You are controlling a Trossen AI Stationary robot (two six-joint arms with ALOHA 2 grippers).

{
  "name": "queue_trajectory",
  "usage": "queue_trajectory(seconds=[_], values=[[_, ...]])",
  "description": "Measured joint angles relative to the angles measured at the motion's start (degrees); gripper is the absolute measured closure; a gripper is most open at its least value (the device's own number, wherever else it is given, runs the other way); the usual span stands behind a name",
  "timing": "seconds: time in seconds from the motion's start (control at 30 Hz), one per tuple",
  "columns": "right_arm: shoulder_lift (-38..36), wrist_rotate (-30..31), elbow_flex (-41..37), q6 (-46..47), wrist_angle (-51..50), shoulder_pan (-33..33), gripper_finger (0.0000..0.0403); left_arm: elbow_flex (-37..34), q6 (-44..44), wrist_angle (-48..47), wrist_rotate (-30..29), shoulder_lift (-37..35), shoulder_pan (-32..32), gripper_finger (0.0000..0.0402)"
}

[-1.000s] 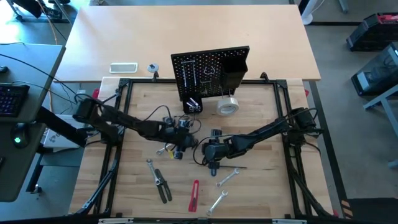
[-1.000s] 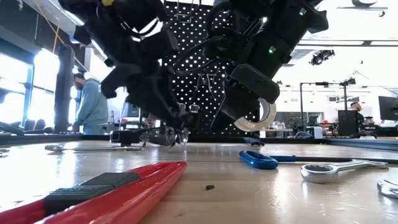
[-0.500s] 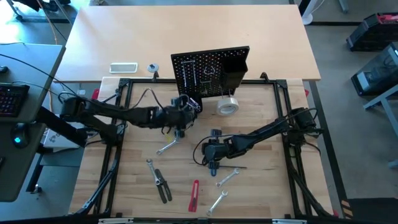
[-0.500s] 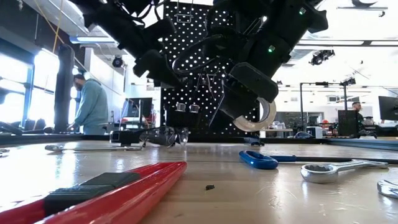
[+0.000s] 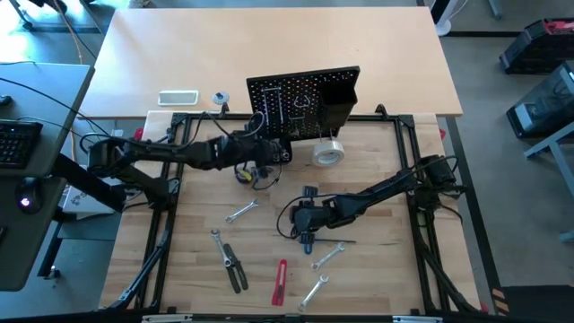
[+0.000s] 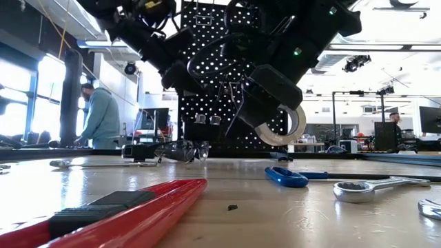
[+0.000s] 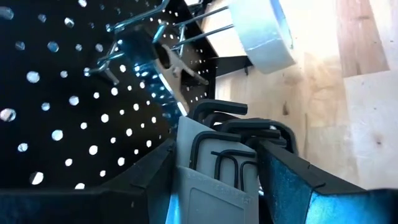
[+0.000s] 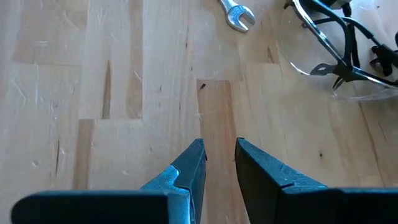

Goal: Hang tools onto peg board
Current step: Put the set of hex keys into the bottom black bin on the peg board

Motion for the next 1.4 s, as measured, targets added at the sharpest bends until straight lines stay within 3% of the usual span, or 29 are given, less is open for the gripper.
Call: queue_trajectory(seconds=[0.27, 0.6, 0.87, 1.4], values=[[0.0, 0.2, 0.0, 0.0, 0.5, -0.4, 0.032, 0.0, 0.0, 1.6, 4.6, 1.0, 2.9, 0.0218], [0.0, 0.2, 0.0, 0.0, 1.2, -0.4, 0.032, 0.0, 2.0, 3.1, 3.9, 7.2, 3.1, 0.0218], [0.0, 0.2, 0.0, 0.0, 1.2, -0.4, 0.032, 2.5, 2.7, 4.5, 2.7, 8.1, 3.2, 0.0218], [0.0, 0.2, 0.0, 0.3, 1.3, -0.3, 0.032, 6.0, 1.0, -3.8, 4.6, 8.4, 5.4, 0.0201]])
